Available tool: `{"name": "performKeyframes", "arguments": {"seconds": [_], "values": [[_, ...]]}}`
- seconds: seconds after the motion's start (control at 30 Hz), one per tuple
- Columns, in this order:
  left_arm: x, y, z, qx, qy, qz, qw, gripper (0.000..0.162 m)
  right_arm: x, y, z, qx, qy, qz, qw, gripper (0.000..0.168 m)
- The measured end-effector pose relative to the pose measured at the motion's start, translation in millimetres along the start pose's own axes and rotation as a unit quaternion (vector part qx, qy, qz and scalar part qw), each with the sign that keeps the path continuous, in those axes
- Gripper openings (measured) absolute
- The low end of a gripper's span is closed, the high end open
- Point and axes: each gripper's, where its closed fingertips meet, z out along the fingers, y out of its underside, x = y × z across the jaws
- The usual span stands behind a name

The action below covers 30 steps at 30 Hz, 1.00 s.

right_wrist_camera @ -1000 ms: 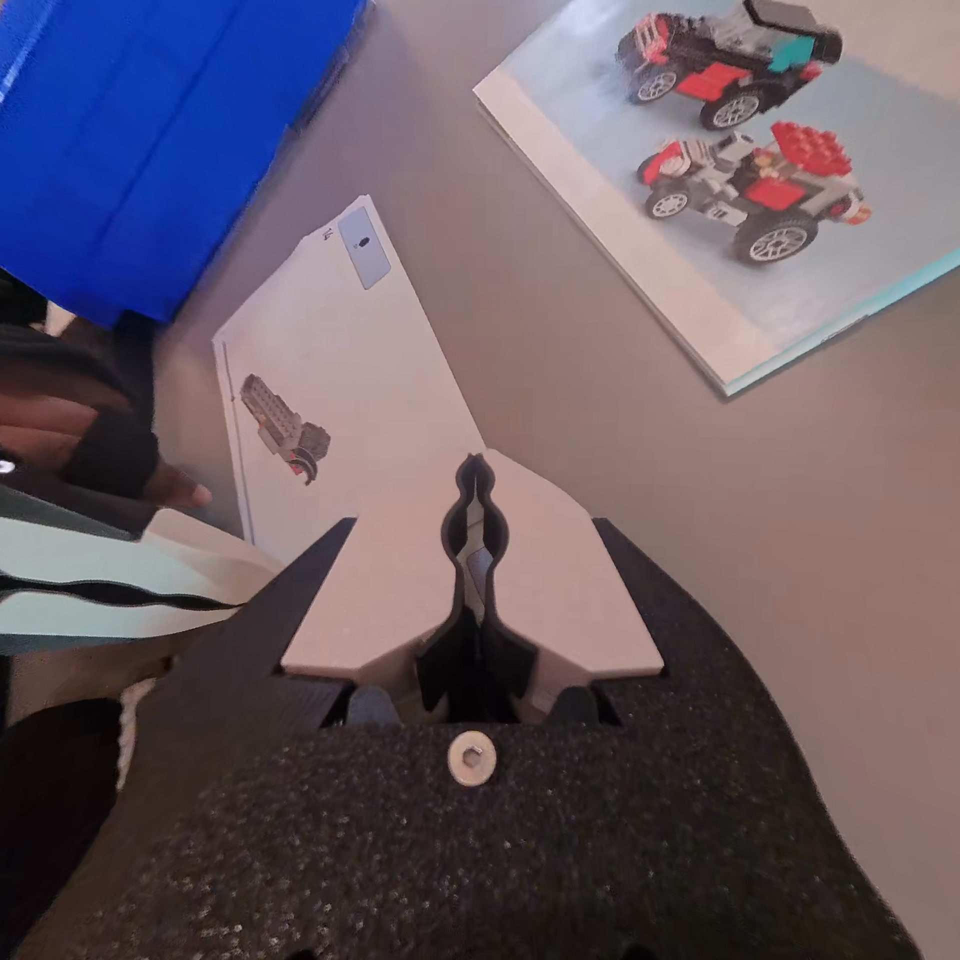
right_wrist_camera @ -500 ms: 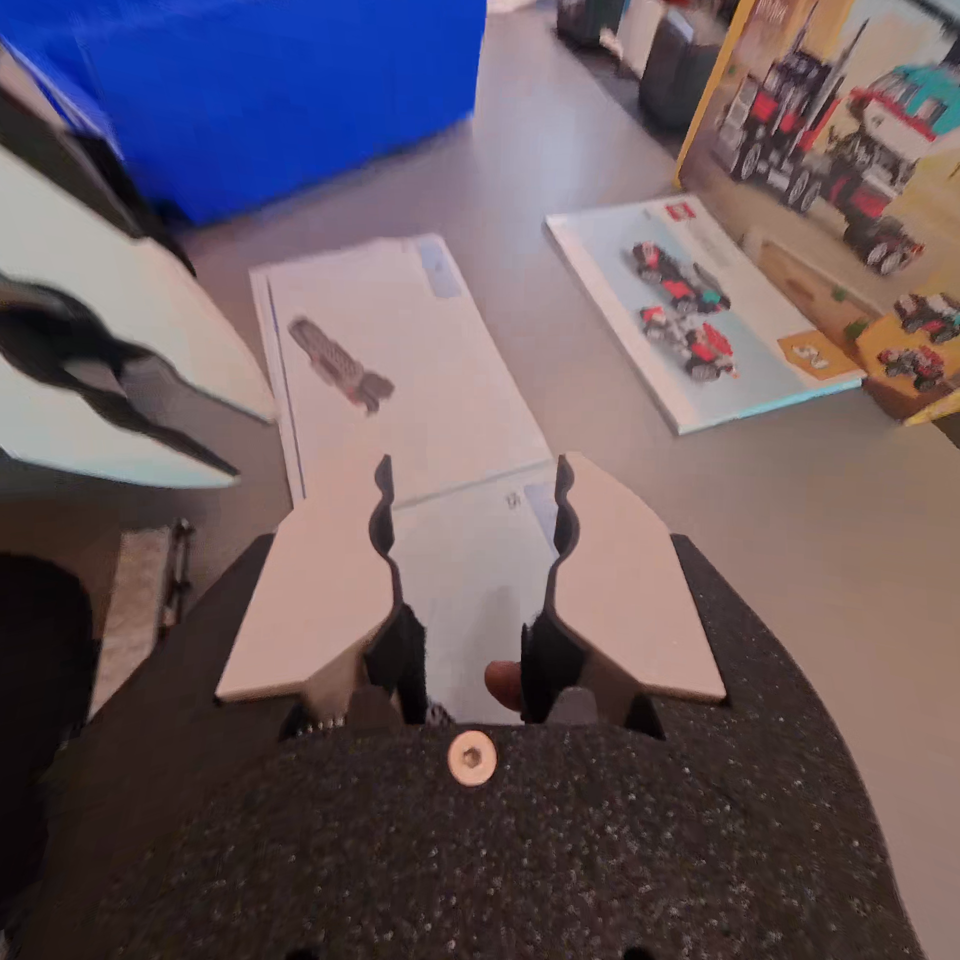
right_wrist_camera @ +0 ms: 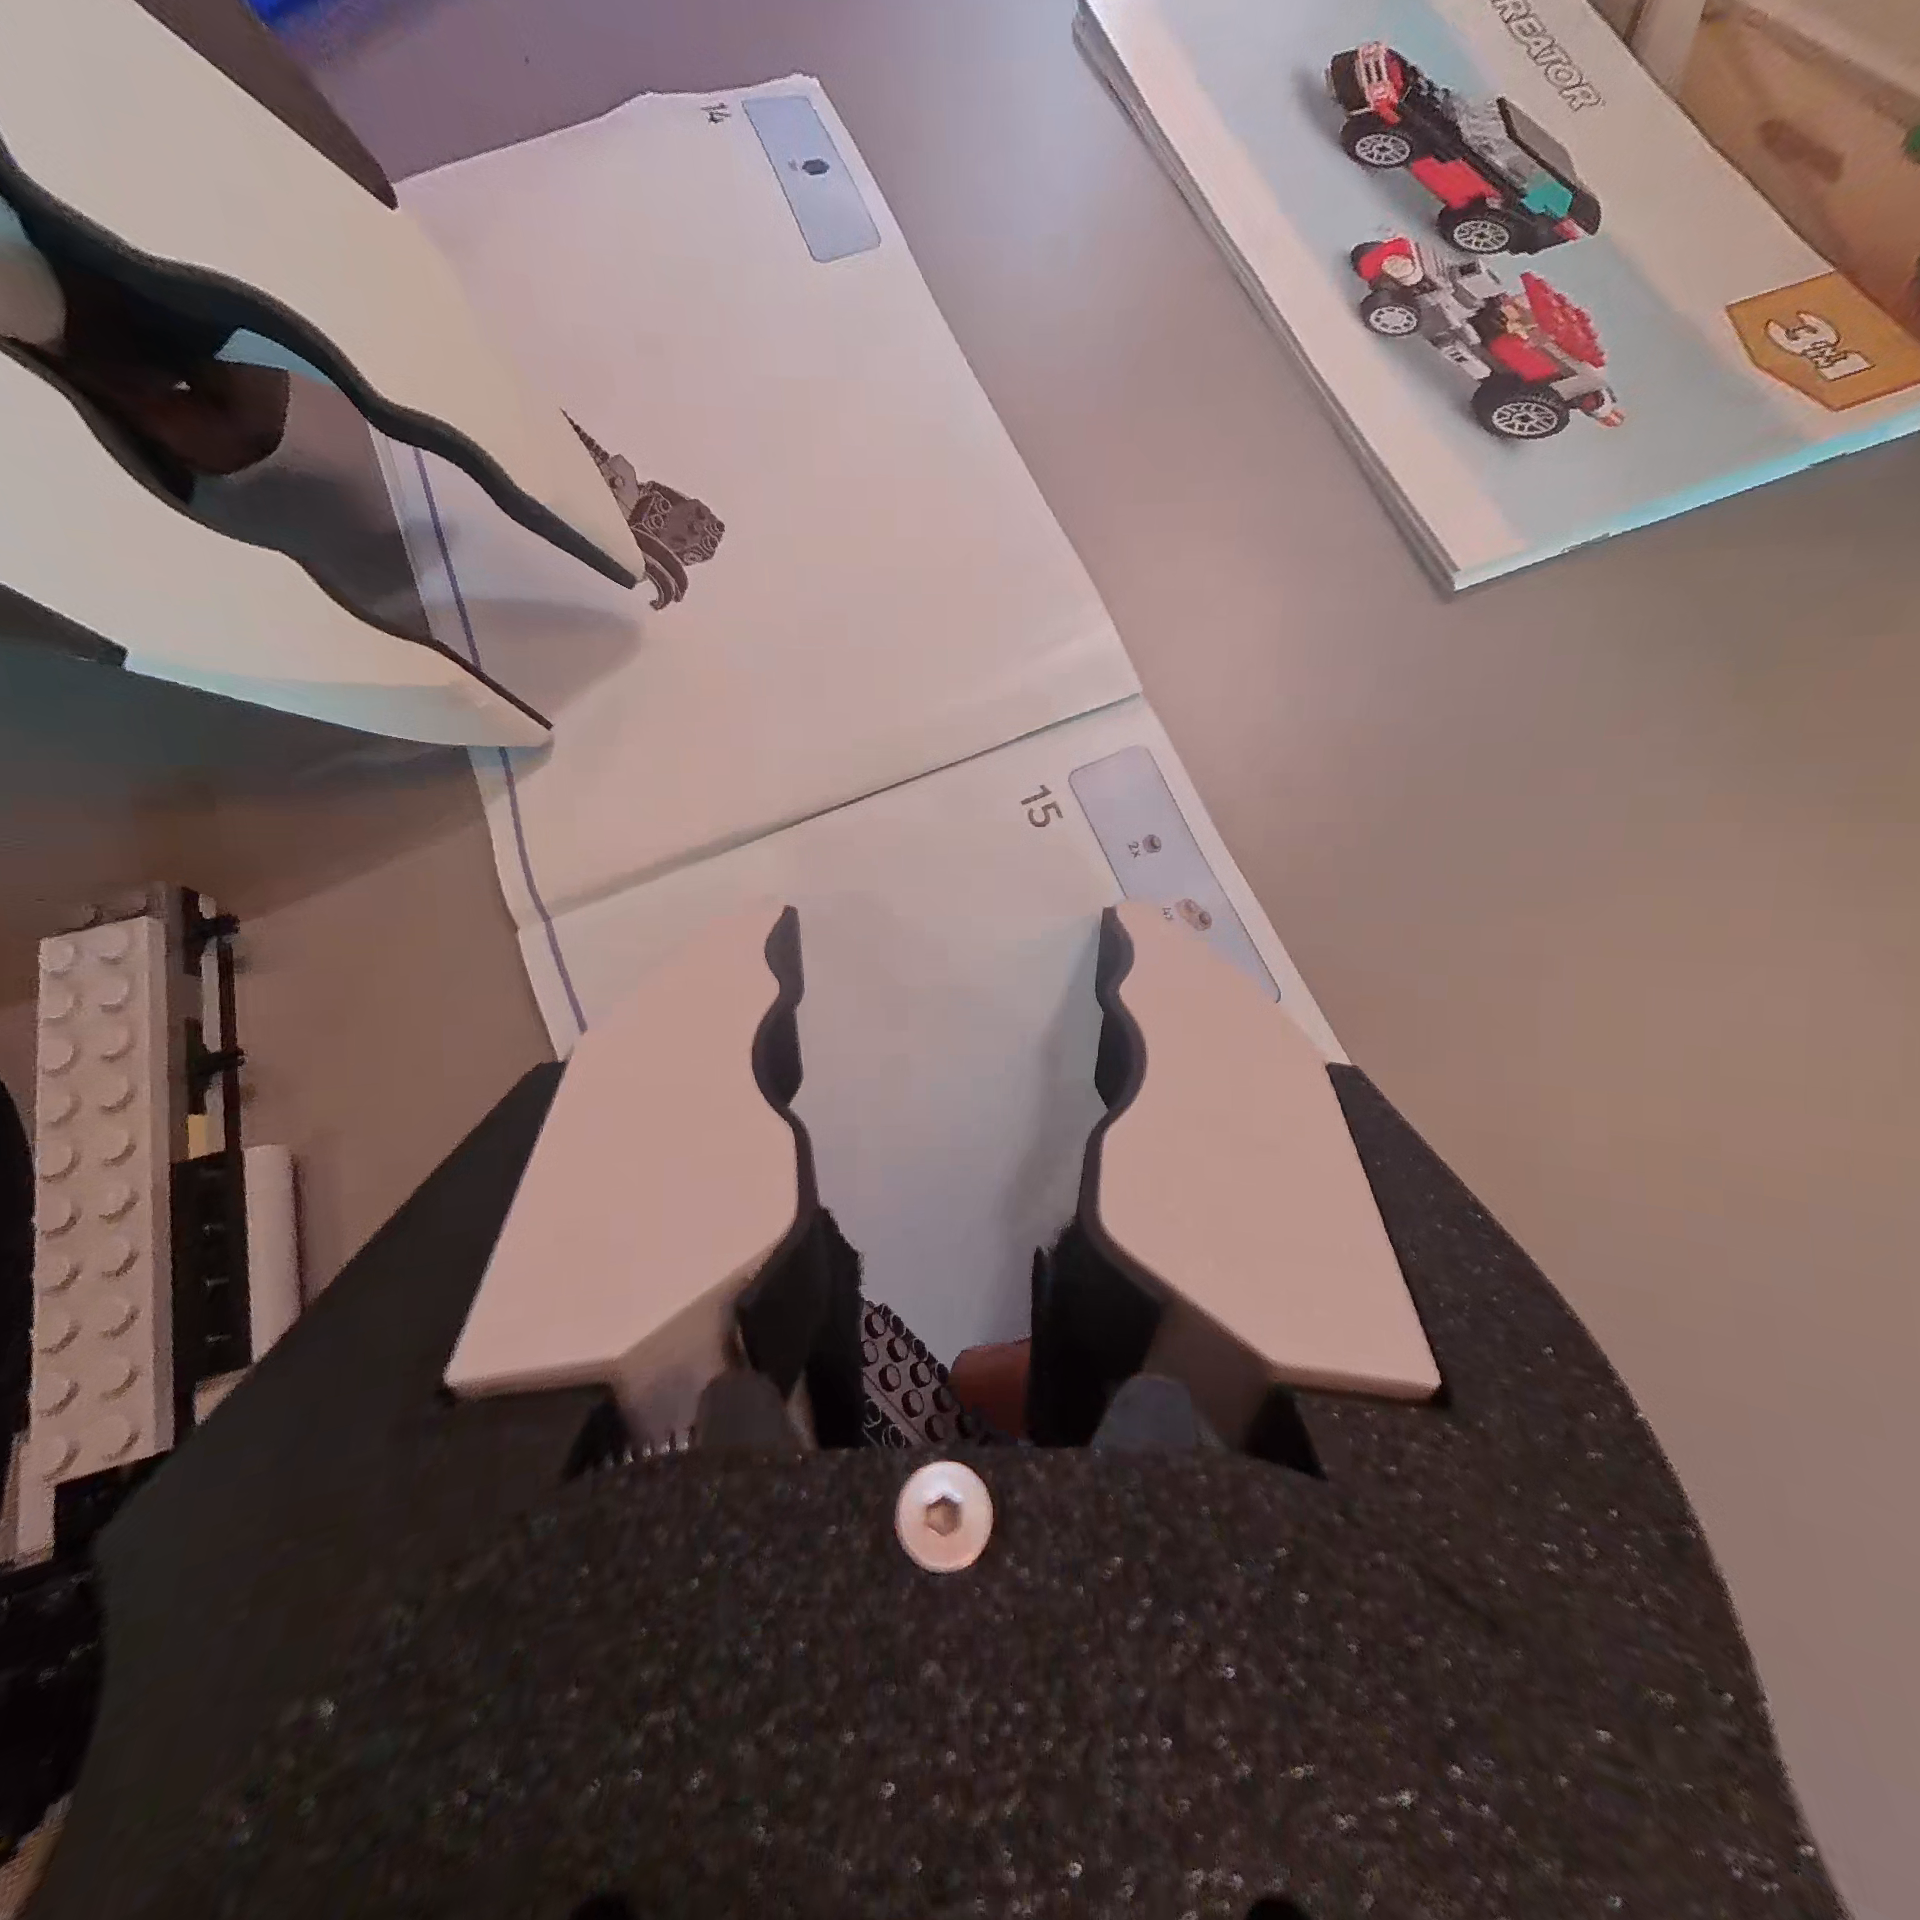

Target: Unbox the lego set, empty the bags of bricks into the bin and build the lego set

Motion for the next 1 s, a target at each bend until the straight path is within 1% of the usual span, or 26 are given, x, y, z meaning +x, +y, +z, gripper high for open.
{"name": "performKeyframes", "arguments": {"seconds": [0.07, 0.13, 0.23, 0.33, 0.4, 0.47, 0.57, 0.6, 0.7, 0.73, 0.8, 0.93, 1.0], "values": [[0, 0, -2, -0.001, 0.000, 0.001, 1.000, 0.031, 1, 2, -3, 0.000, -0.001, -0.001, 1.000, 0.055], [0, -7, -15, 0.026, -0.007, -0.002, 1.000, 0.031, 2, 6, -7, 0.000, -0.001, 0.000, 1.000, 0.055], [-9, -21, -56, 0.096, -0.020, -0.042, 0.994, 0.031, 4, 10, -11, 0.000, 0.006, -0.001, 1.000, 0.055], [-24, -13, -98, 0.107, -0.012, -0.096, 0.990, 0.038, 5, 10, -12, 0.002, 0.015, -0.005, 1.000, 0.057], [-28, -10, -123, 0.129, 0.004, -0.112, 0.985, 0.043, 5, 9, -13, 0.003, 0.017, -0.009, 1.000, 0.057], [-26, -9, -144, 0.148, 0.023, -0.118, 0.982, 0.041, 5, 9, -13, 0.004, 0.019, -0.010, 1.000, 0.057], [-25, -4, -163, 0.147, 0.047, -0.127, 0.980, 0.042, 6, 9, -13, 0.003, 0.020, -0.008, 1.000, 0.058], [-25, -4, -169, 0.152, 0.055, -0.128, 0.979, 0.040, 6, 9, -12, 0.002, 0.018, -0.005, 1.000, 0.058], [-22, -4, -183, 0.172, 0.091, -0.136, 0.971, 0.010, 5, 10, -12, 0.000, 0.009, 0.002, 1.000, 0.057], [-26, -1, -186, 0.172, 0.092, -0.144, 0.970, 0.000, 5, 10, -12, 0.000, 0.008, 0.002, 1.000, 0.057], [-34, 7, -189, 0.166, 0.075, -0.146, 0.972, 0.000, 4, 10, -12, 0.001, 0.006, -0.002, 1.000, 0.055], [-60, 24, -201, 0.152, -0.001, -0.121, 0.981, 0.001, 3, 9, -13, 0.005, 0.014, -0.017, 1.000, 0.055], [-72, 33, -208, 0.140, -0.024, -0.130, 0.981, 0.007, 2, 8, -13, 0.006, 0.015, -0.021, 1.000, 0.059]]}}
